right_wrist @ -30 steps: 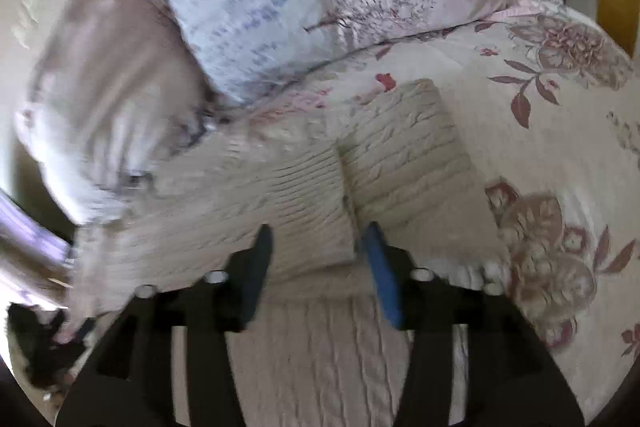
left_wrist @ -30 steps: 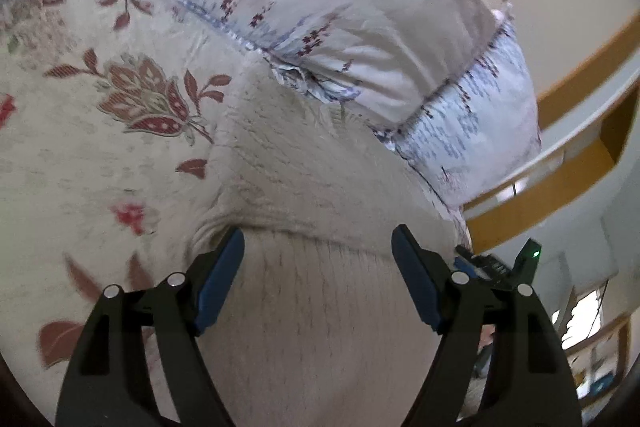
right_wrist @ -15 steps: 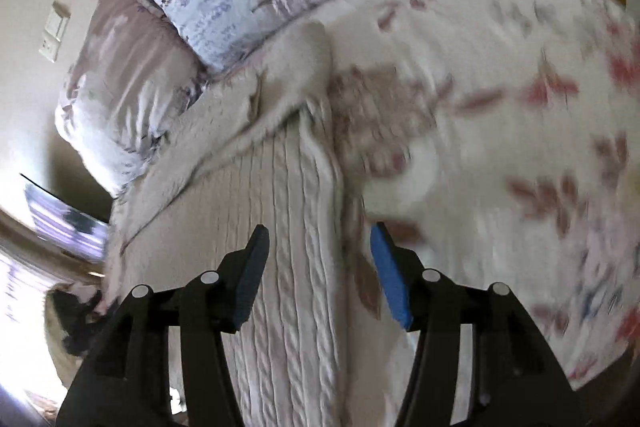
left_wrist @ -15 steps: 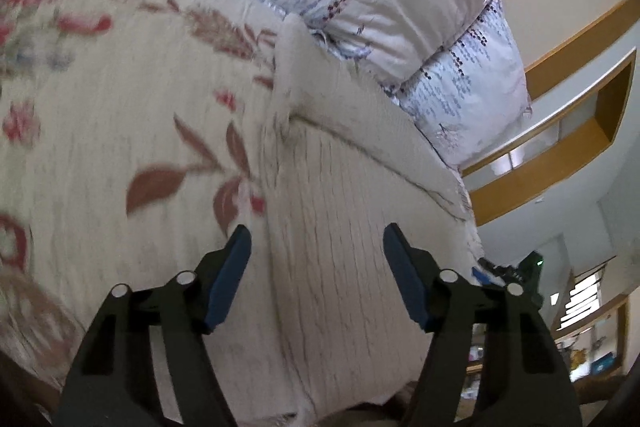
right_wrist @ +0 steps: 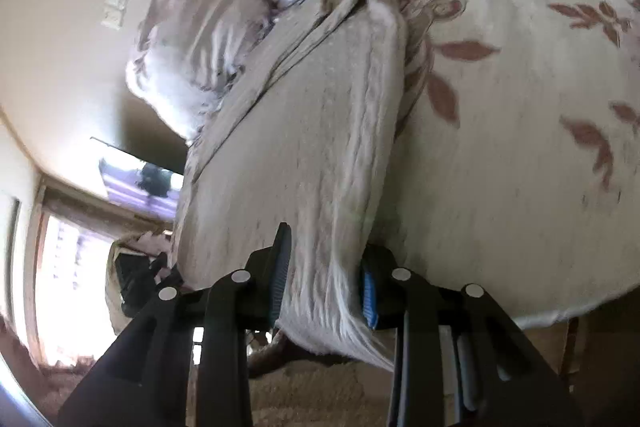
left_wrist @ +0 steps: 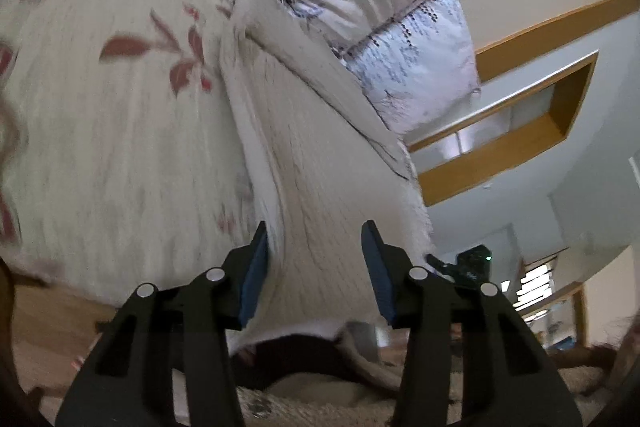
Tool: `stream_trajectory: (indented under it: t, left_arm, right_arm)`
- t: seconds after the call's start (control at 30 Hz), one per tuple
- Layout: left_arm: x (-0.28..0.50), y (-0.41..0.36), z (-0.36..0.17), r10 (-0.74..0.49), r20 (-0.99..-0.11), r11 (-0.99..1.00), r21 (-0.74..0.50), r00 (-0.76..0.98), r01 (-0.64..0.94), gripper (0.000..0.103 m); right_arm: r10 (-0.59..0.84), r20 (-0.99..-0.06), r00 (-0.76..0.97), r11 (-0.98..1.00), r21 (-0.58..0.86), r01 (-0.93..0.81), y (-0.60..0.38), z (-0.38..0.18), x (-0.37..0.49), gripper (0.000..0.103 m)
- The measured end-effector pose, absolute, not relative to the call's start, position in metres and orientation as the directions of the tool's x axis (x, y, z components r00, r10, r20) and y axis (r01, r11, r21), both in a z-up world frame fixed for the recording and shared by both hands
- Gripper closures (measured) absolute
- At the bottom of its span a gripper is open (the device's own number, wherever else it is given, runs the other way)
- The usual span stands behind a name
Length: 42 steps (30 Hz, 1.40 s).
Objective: Fold small clothes
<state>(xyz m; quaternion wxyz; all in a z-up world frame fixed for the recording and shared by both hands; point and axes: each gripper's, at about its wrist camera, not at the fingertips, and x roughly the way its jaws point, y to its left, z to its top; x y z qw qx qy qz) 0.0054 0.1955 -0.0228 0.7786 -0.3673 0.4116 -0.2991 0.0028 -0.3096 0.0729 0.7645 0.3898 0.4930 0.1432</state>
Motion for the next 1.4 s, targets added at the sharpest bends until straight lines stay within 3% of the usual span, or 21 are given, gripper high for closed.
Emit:
stream_trajectory:
  t: [0.2, 0.4, 0.47, 0.53, 0.83, 1.17, 1.4]
  left_arm:
    - [-0.018, 0.194, -0.036, -0.789, -0.412, 0.522, -0.84, 0.455, 0.145, 0.062]
    - [-0.026, 0.178, -0.049, -0.783, -0.476, 0.568, -0.809, 0.401, 0.148, 0.063]
    - [-0.024, 0.177, -0.052, -0.788, -0.477, 0.564, -0.813, 0.388, 0.146, 0.085]
    - [-0.024, 0.176, -0.047, -0.787, -0.482, 0.574, -0.802, 0.386, 0.168, 0.095]
    - [-0.009, 0.191, 0.008, -0.7, -0.481, 0.67, -0.699, 0.529, 0.25, 0.097]
    - [0.038, 0.205, 0.047, -0.595, -0.469, 0.734, -0.648, 0.652, 0.203, 0.097]
    - [0.096, 0.19, 0.083, -0.515, -0.467, 0.797, -0.569, 0.718, 0.202, 0.097]
  right_arm:
    - [0.63, -0.646, 0.43, 0.666, 0.735, 0.129, -0.297, 0.077, -0.014, 0.07]
    - [0.628, -0.684, 0.371, 0.706, 0.701, 0.097, -0.281, 0.079, -0.023, 0.071]
    - [0.612, -0.706, 0.357, 0.731, 0.677, 0.088, -0.276, 0.079, -0.024, 0.093]
    - [0.599, -0.705, 0.379, 0.741, 0.668, 0.072, -0.275, 0.085, -0.026, 0.094]
    - [0.461, -0.61, 0.645, 0.812, 0.582, -0.031, -0.285, 0.151, -0.018, 0.095]
    - [0.32, -0.586, 0.745, 0.873, 0.488, 0.008, -0.291, 0.159, 0.007, 0.095]
    - [0.192, -0.579, 0.793, 0.942, 0.334, 0.016, -0.286, 0.179, 0.049, 0.095]
